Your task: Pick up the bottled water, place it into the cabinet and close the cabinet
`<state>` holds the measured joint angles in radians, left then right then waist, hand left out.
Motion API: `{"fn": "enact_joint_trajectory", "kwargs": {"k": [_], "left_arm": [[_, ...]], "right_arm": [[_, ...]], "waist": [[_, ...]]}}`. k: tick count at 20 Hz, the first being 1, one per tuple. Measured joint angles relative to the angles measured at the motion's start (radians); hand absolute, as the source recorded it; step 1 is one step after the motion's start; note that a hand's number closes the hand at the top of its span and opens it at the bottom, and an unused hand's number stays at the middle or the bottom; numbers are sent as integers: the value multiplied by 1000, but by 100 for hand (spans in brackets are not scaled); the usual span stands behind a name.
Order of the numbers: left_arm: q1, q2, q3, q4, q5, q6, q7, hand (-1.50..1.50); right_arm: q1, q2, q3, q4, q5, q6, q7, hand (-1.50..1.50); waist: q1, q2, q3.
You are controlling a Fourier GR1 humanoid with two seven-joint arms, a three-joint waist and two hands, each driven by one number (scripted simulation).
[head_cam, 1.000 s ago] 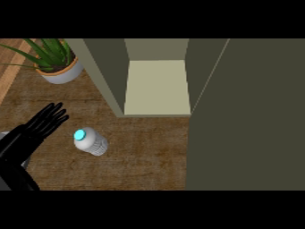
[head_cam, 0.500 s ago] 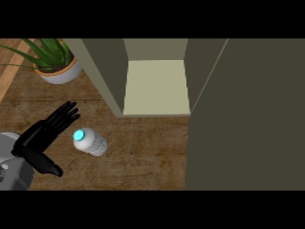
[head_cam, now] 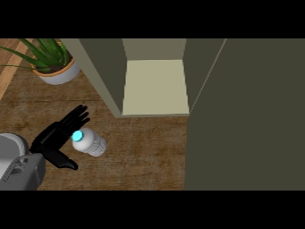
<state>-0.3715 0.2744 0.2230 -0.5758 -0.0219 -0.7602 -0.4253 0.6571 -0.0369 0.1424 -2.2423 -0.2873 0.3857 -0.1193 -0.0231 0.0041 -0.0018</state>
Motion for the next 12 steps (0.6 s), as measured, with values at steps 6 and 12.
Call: {"fn": "enact_joint_trajectory", "kwargs": {"k": [6, 12], "left_arm": [[-52, -18, -31, 127, -51, 56, -89, -150], [-72, -16, -53, 212, -76, 74, -152, -150]], "right_arm": [[0, 9, 5, 24, 20, 7, -29, -150], [-24, 2, -5, 33, 11, 7, -20, -150]], "waist": [[-5, 3, -1], [-7, 5, -2]]}}
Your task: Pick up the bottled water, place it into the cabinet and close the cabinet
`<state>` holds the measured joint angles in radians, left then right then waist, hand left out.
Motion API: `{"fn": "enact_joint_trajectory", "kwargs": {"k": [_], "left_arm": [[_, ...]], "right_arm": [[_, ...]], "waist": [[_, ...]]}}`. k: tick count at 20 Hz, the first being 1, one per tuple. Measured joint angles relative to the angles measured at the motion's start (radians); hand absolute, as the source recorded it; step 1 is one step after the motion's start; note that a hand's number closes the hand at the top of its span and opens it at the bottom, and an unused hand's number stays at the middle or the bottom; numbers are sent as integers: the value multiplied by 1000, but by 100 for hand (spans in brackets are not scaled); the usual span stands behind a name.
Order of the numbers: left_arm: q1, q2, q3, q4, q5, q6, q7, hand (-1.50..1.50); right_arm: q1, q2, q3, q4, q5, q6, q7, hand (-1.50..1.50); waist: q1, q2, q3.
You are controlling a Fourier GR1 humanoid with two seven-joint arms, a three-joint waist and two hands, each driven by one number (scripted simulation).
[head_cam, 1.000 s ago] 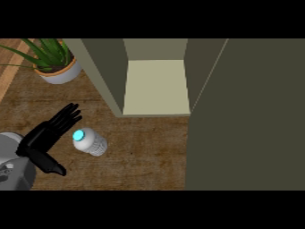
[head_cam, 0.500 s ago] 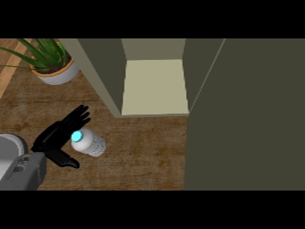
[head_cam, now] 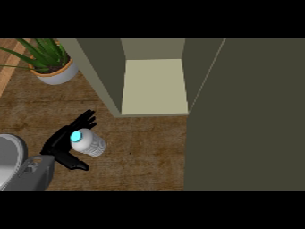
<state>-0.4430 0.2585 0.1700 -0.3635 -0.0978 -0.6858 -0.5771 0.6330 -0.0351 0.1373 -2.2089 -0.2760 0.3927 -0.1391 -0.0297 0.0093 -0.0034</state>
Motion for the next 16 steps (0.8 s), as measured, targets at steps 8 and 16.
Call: {"fn": "enact_joint_trajectory", "kwargs": {"k": [8, 16], "left_arm": [[-41, -23, -1, 67, 17, -21, 4, -150], [-59, -40, 8, 91, 57, -77, 51, -150]], "right_arm": [[-11, 8, 11, 15, 7, -4, 2, -150], [-28, 14, 20, 29, 14, -12, 3, -150]], "waist": [[-2, 0, 1], [0, -3, 5]]}}
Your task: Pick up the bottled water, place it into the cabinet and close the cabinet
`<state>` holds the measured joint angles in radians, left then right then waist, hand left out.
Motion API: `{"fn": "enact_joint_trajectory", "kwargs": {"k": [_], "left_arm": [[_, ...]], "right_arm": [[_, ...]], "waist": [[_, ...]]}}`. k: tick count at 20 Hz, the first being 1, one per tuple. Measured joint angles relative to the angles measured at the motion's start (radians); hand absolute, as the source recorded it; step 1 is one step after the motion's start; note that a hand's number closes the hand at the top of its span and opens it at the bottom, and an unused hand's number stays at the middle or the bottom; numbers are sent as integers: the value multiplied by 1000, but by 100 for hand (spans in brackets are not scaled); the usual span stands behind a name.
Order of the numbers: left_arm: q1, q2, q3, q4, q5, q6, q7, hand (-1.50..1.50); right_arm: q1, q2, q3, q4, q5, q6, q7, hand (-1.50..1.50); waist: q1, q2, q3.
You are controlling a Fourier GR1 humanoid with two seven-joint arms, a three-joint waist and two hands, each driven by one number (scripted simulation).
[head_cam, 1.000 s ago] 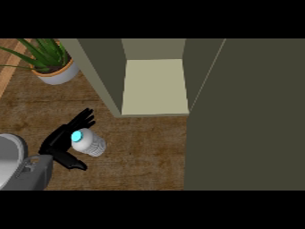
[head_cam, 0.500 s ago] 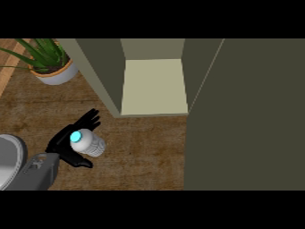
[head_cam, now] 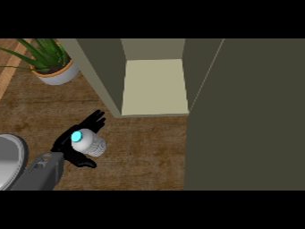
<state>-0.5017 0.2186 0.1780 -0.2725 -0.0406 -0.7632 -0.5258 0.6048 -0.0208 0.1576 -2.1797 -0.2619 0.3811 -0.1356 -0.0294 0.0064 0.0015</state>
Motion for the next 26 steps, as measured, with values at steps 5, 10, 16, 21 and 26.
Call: {"fn": "enact_joint_trajectory", "kwargs": {"k": [5, 10, 16, 21, 26], "left_arm": [[0, -23, -6, -10, 14, -20, 18, -150], [13, -33, -27, -43, 11, -31, 13, 150], [20, -57, -50, -69, 14, -37, 20, 150], [19, -76, -62, -80, 23, -39, 23, 150], [64, -81, 2, -109, 92, 50, -24, 150]], "right_arm": [[-13, 0, -5, 18, -6, -1, 5, -150], [-22, 6, 8, 17, 10, -13, 10, -150], [-11, 10, 18, 25, 19, -13, -1, -150], [-22, -2, -4, 22, -7, -8, 7, -150], [-8, -6, -11, 18, -7, -9, 6, -150]], "waist": [[2, -2, 2], [4, -4, 5], [3, -5, 3], [5, -2, 0], [17, -6, -2]]}}
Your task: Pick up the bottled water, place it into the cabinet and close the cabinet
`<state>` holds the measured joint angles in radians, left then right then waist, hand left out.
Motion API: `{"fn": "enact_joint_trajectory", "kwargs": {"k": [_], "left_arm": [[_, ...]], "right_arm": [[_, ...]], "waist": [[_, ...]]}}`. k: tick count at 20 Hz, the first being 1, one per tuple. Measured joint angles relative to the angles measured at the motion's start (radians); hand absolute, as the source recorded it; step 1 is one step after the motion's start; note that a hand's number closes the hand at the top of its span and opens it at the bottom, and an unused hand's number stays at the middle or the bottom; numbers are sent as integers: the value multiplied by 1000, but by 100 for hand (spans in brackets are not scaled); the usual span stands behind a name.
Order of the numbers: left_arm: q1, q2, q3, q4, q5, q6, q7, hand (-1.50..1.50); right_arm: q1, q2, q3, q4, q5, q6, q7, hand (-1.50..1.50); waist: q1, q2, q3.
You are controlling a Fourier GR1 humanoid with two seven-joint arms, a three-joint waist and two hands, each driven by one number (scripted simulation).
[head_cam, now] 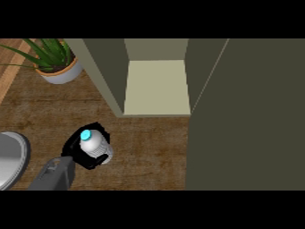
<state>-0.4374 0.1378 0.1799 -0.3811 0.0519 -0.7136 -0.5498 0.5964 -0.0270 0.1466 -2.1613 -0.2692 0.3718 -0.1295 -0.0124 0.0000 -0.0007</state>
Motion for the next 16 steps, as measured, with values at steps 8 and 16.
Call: {"fn": "enact_joint_trajectory", "kwargs": {"k": [8, 16], "left_arm": [[101, 8, 169, -59, 174, 148, -90, 150], [163, -30, 176, -196, 276, 154, -4, 150]], "right_arm": [[12, -5, -18, 1, -8, 1, -6, -150], [3, -7, -13, -12, -12, -1, 10, -150]], "waist": [[14, -3, 0], [12, -3, 1]]}}
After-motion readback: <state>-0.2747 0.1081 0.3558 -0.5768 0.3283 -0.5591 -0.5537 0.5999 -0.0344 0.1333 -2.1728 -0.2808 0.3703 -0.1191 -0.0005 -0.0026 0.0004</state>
